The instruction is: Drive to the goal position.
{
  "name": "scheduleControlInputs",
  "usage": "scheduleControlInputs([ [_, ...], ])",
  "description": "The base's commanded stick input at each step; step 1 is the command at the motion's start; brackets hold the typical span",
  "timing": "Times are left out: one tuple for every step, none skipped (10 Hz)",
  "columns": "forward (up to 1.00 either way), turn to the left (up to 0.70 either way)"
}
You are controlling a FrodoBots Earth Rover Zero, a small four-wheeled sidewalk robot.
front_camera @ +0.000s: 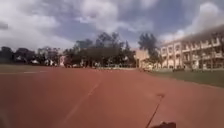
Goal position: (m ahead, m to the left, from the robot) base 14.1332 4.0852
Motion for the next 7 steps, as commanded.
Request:
scheduleControlInputs([
  [0.70,0.00],
  [0.70,0.00],
  [0.70,0.00],
  [0.70,0.00],
  [0.70,0.00],
  [0.70,0.00],
  [0.70,0.00],
])
